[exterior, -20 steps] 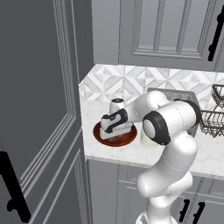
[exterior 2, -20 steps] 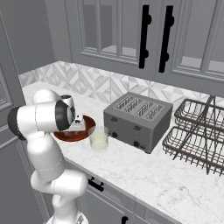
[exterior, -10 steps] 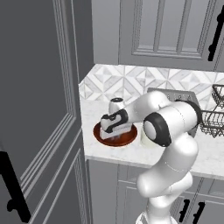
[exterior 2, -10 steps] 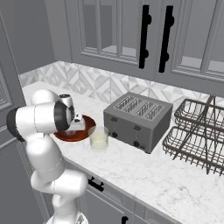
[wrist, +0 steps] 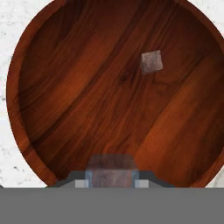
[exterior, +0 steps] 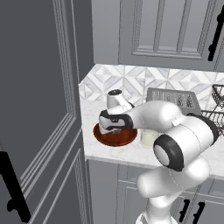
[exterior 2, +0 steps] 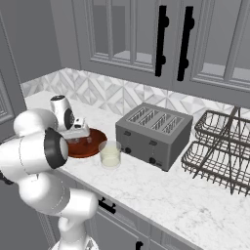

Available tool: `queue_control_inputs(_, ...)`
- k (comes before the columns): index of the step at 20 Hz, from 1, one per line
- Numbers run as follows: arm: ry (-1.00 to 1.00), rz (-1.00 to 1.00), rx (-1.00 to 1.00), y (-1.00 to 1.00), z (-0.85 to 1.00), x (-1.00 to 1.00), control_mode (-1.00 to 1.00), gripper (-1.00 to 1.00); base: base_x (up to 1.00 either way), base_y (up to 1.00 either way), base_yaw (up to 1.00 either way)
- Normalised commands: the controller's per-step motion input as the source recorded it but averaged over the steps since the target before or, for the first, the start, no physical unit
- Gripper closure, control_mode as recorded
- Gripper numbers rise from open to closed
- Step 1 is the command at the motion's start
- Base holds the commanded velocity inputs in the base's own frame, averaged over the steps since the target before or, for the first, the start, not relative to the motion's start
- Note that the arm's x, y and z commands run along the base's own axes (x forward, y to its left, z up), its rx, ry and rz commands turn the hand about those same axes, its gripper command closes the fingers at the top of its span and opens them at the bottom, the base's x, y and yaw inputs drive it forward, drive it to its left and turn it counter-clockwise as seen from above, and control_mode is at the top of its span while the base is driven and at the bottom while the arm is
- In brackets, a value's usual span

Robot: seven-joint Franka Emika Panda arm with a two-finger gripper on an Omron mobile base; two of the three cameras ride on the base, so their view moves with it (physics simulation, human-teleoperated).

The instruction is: Grab a lemon wedge from the fridge and one ice cube from the ice bowl, and put them in the glass of lemonade.

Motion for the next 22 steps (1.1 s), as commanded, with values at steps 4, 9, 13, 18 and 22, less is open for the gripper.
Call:
queue_control_inputs(4, -0.06, 0.0, 0.02, 0.0, 0.1, -0.11, -1.0, 1.0, 0.0, 0.0, 0.0)
queue_control_inputs(9, -0.01, 0.0, 0.0, 0.0, 0.01, 0.0, -1.0, 1.0, 0.0, 0.0, 0.0)
queue_control_inputs(13, 0.0, 0.0, 0.0, -0.06, 0.0, -0.06, -1.0, 1.0, 0.0, 0.0, 0.0)
queue_control_inputs(18, -0.07, 0.0, 0.04, 0.0, 0.21, -0.31, -1.0, 1.0, 0.0, 0.0, 0.0)
queue_control_inputs(22, -0.05, 0.0, 0.01, 0.01, 0.2, -0.02, -1.0, 1.0, 0.0, 0.0, 0.0)
